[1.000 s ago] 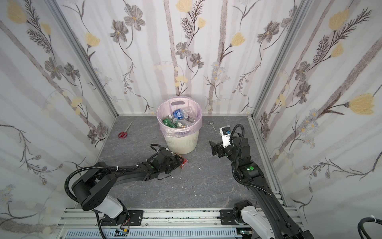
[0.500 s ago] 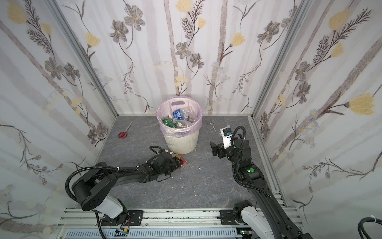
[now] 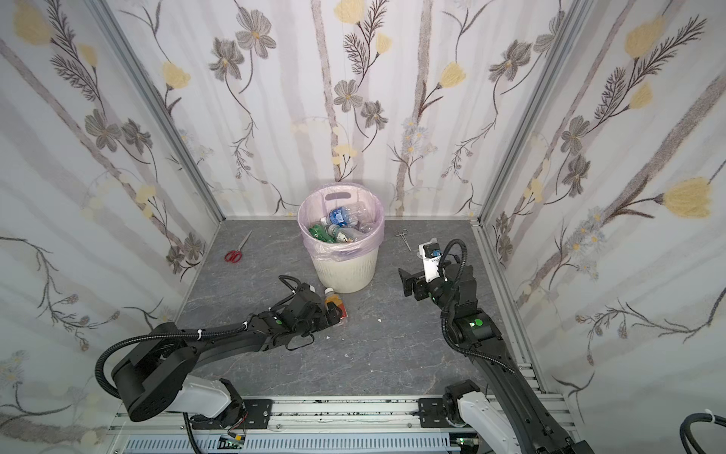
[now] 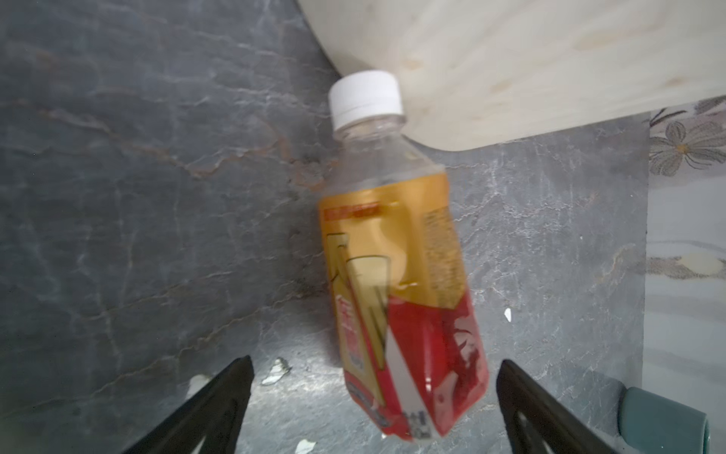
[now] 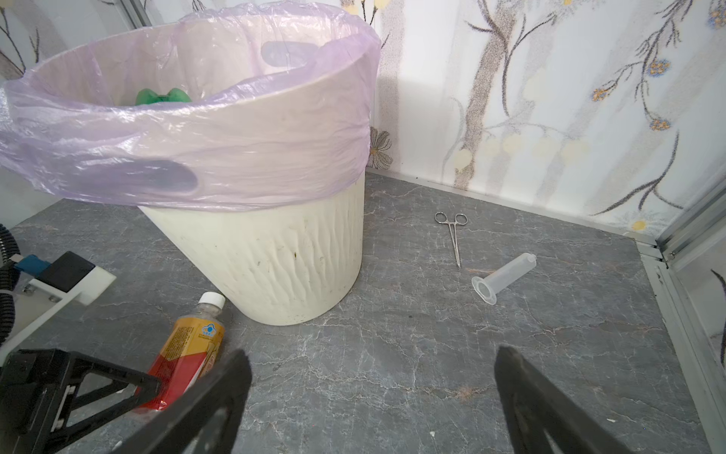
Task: Put the plastic bottles in the bin
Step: 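Lower the left gripper onto the orange-red bottle and close it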
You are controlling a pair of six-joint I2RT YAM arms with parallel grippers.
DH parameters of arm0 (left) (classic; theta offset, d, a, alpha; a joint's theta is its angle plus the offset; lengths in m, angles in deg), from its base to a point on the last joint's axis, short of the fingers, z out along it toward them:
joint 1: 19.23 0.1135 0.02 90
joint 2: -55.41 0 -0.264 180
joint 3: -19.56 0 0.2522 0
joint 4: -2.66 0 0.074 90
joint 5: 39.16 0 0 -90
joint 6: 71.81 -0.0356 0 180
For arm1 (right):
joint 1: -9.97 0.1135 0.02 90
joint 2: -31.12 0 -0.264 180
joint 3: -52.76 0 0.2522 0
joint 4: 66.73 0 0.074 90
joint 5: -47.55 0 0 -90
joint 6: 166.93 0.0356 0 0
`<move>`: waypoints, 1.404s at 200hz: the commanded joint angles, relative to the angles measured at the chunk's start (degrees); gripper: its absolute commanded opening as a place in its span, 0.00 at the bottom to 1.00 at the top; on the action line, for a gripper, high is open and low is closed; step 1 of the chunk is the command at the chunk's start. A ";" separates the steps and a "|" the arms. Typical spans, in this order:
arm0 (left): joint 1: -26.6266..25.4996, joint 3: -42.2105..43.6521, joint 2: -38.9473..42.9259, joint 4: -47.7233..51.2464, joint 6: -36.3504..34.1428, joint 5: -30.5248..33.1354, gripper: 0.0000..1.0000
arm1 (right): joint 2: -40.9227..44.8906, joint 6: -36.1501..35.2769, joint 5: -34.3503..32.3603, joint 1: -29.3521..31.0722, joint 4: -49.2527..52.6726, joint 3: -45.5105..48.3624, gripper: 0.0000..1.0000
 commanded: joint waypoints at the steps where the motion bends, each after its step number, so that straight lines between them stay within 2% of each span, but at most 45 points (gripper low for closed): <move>1: -0.41 -1.88 0.98 1.14 -6.52 0.74 0.99 | -0.39 0.62 1.12 0.02 -2.18 0.05 0.97; 23: -0.11 -2.51 0.61 1.18 -5.84 3.27 0.97 | -0.49 0.78 1.35 -0.03 -2.48 0.18 0.97; 67: -0.49 -3.71 -5.62 1.14 -0.20 3.44 0.91 | -0.23 0.79 1.50 -0.15 -2.53 0.10 0.97; 124: -0.89 -6.88 -8.71 1.05 0.51 5.73 0.89 | -0.40 1.16 2.29 -0.16 -2.95 0.69 0.97; 201: -1.35 -5.10 -11.56 1.14 1.54 4.52 0.72 | -0.40 1.24 1.95 -0.23 -3.21 0.98 0.97; 244: -1.37 -2.57 -8.71 1.14 1.39 5.57 0.63 | -0.19 1.32 1.92 -0.24 -3.22 1.06 0.97; 281: -1.29 -0.62 -4.79 1.23 1.28 6.35 0.50 | -0.13 1.32 1.83 -0.31 -3.26 1.08 0.97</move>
